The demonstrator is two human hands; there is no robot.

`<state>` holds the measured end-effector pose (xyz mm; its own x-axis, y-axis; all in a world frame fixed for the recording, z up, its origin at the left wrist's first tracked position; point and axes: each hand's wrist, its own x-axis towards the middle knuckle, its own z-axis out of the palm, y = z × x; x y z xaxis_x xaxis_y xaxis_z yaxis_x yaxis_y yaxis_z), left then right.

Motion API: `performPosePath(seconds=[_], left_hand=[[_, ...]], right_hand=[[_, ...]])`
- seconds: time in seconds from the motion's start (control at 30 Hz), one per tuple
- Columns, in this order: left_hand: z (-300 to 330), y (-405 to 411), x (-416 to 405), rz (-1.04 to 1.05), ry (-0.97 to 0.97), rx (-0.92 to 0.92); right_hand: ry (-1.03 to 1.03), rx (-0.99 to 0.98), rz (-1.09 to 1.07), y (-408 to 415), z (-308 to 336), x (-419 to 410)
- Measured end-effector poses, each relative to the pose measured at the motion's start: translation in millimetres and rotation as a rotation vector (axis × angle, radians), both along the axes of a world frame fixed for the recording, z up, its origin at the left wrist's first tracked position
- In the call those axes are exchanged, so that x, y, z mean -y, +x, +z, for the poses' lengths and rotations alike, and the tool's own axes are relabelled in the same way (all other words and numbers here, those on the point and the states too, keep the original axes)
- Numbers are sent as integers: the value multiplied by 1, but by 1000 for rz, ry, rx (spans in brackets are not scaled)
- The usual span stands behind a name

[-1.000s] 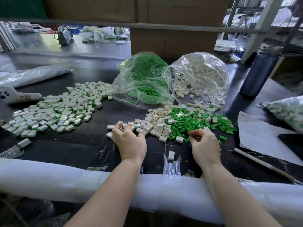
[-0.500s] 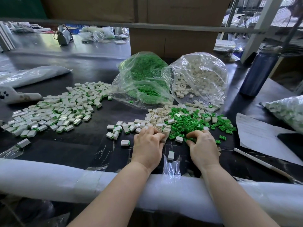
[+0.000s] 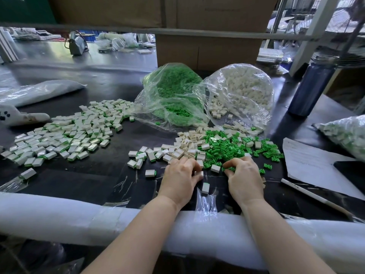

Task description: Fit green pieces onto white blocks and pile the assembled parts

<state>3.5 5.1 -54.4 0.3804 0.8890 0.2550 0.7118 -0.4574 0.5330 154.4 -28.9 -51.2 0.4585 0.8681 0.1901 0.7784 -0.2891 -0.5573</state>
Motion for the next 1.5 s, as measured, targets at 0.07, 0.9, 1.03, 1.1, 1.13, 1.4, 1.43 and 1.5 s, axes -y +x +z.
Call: performPosePath(seconds=[0.07,0.9,1.03,1.1,1.13,1.4,1.43,1.5], left_hand=[[2,-1,2,-27,-30,83],[8,-4,1,-101,-338,569],[7,-4,1,-134,-364,581],[7,-4,0,-128,-362,572],[7,-4,0,-121,-361,571],[10,-7,1,-119,-365,602],[10,-6,1,-122,-368,604],[11,-6,2,-131,-380,598]], right_hand=[[21,28,-5,-1,1,1],[248,-830,374,-10,8,3],[231,-764,411,-11,9,4],[208,-717,425,-12,9,4],[200,-696,429,-12,9,4],[223,-694,433,-11,10,5],[221,-706,430,-11,10,5],[218,-704,422,-12,10,5]])
